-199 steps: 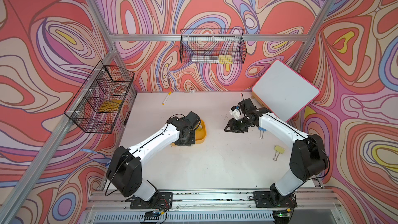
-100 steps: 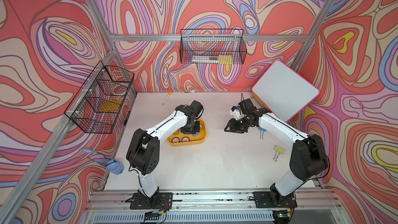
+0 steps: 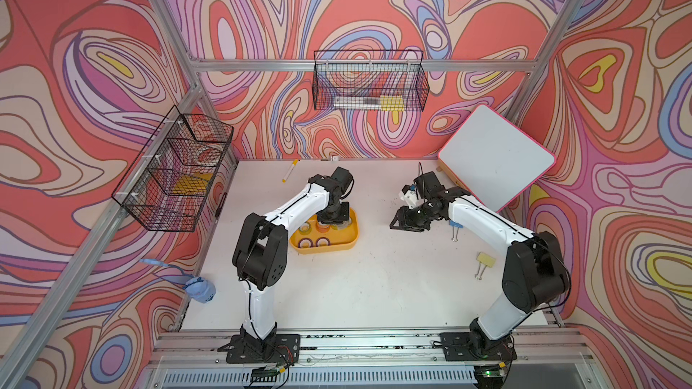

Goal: Put the transparent tape into the storage box
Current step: Place the tape in the storage box.

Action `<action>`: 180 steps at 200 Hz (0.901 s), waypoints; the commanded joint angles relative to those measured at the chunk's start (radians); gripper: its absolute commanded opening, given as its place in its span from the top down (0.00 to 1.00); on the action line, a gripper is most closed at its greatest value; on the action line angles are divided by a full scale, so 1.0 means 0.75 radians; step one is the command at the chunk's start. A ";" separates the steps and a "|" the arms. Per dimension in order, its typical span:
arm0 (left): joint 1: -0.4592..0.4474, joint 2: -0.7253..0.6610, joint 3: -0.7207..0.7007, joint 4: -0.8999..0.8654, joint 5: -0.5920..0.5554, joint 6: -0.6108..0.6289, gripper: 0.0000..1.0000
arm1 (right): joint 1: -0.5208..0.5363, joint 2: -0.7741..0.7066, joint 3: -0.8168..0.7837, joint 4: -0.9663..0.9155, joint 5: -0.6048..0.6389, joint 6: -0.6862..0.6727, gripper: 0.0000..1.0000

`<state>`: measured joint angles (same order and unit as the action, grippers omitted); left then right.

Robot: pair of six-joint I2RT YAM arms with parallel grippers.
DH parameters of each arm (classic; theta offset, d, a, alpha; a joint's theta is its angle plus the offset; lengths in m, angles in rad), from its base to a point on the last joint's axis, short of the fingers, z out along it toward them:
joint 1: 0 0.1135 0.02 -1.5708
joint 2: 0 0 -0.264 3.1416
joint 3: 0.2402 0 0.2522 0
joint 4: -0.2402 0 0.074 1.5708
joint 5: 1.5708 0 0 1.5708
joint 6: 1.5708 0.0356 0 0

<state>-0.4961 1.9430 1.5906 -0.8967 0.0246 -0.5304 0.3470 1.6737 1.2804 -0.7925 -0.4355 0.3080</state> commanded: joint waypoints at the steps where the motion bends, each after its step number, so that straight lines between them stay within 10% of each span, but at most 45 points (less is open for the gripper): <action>1: 0.005 -0.041 -0.122 0.016 0.045 -0.009 0.85 | -0.007 0.026 0.036 0.015 0.000 0.000 0.57; 180: 0.003 0.026 -0.242 0.172 0.081 0.012 0.84 | -0.007 0.047 0.087 -0.013 0.011 0.029 0.57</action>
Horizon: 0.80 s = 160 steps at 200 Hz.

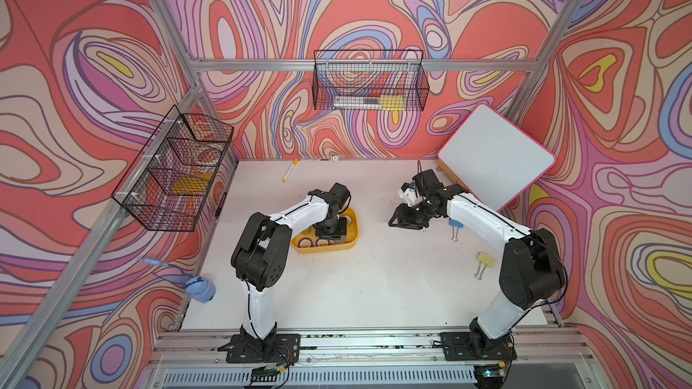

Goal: Put the transparent tape into the storage box
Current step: Place the tape in the storage box.

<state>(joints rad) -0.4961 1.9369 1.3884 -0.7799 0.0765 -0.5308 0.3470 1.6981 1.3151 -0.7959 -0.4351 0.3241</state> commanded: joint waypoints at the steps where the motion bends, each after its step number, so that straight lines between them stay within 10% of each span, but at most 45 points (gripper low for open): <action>1: 0.004 0.035 0.028 0.017 0.011 0.011 0.84 | -0.007 0.014 0.040 -0.007 0.011 0.008 0.57; 53: 0.005 0.029 0.032 0.013 -0.016 0.008 0.54 | -0.007 0.014 0.049 -0.016 0.038 0.003 0.54; 129: 0.006 -0.305 0.154 -0.131 -0.117 0.035 0.44 | -0.006 -0.111 -0.010 0.134 0.081 -0.071 0.52; 138: 0.006 -0.362 0.160 -0.146 -0.142 0.057 0.35 | -0.007 -0.140 -0.037 0.186 0.085 -0.081 0.51; 144: 0.009 -0.405 0.155 -0.150 -0.169 0.068 0.03 | -0.005 -0.159 -0.054 0.223 0.083 -0.084 0.49; 160: 0.033 -0.513 0.107 -0.127 -0.208 0.108 0.01 | -0.008 -0.183 -0.080 0.302 0.084 -0.084 0.46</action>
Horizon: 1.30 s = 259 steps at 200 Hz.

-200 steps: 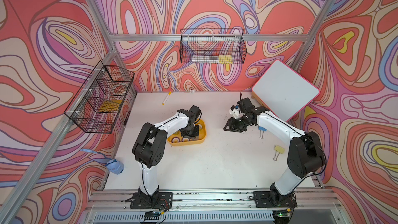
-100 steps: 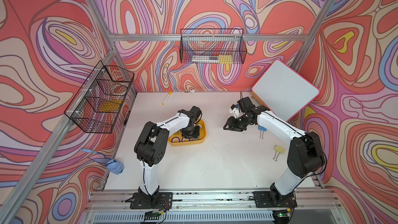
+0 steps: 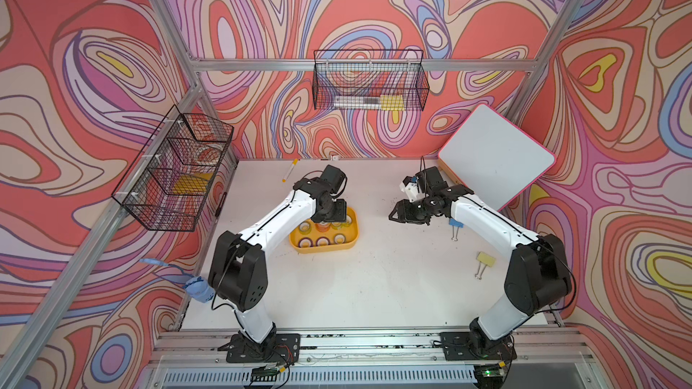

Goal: Put the transparent tape into the storage box
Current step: Place the tape in the storage box, then move the storage box to the center of the board.

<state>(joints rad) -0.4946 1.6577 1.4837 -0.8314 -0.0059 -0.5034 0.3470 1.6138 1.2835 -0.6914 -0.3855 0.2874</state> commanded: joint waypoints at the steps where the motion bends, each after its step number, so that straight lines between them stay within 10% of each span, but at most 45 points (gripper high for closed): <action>1: 0.034 -0.145 -0.024 -0.055 -0.098 0.074 0.01 | -0.007 -0.071 -0.037 0.164 0.017 -0.036 0.46; 18: 0.095 -0.257 -0.100 -0.013 -0.093 0.112 0.01 | -0.007 -0.060 -0.031 0.199 0.023 -0.040 0.43; 26: 0.129 -0.296 -0.140 0.005 -0.093 0.125 0.01 | -0.008 -0.050 -0.031 0.219 0.017 -0.043 0.03; 54: 0.243 -0.388 -0.268 0.048 -0.075 0.150 0.01 | -0.007 -0.020 -0.031 0.294 0.002 -0.036 0.02; 259: 0.439 -0.310 -0.534 0.052 0.006 0.115 0.31 | 0.284 0.539 0.457 -0.102 0.031 0.149 0.57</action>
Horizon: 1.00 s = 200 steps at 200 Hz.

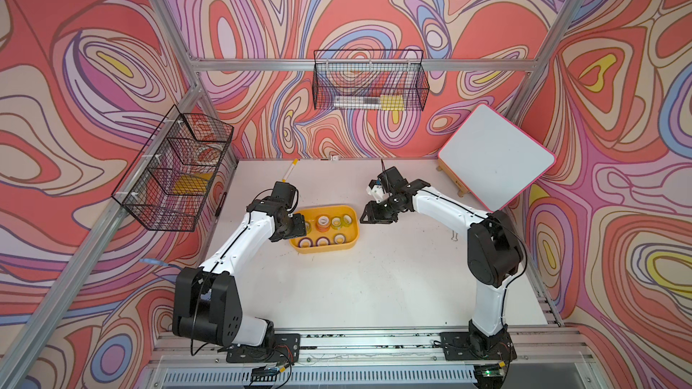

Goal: Put the transparent tape into the storage box
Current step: Move the storage box to the center of the board.

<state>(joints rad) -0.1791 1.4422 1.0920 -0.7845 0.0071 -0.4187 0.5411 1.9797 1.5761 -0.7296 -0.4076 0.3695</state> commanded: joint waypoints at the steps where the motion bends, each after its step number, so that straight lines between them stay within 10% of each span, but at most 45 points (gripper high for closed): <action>1: 0.018 -0.023 -0.012 -0.011 -0.011 0.003 0.31 | 0.026 0.054 0.069 -0.052 0.063 0.040 0.57; 200: 0.031 -0.060 -0.020 -0.010 0.089 -0.002 0.27 | 0.093 0.192 0.192 -0.130 0.153 0.190 0.92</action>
<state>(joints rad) -0.1631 1.4281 1.0763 -0.7845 0.0689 -0.4191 0.6098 2.1242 1.7168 -0.7872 -0.3237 0.5362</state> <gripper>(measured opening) 0.729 0.095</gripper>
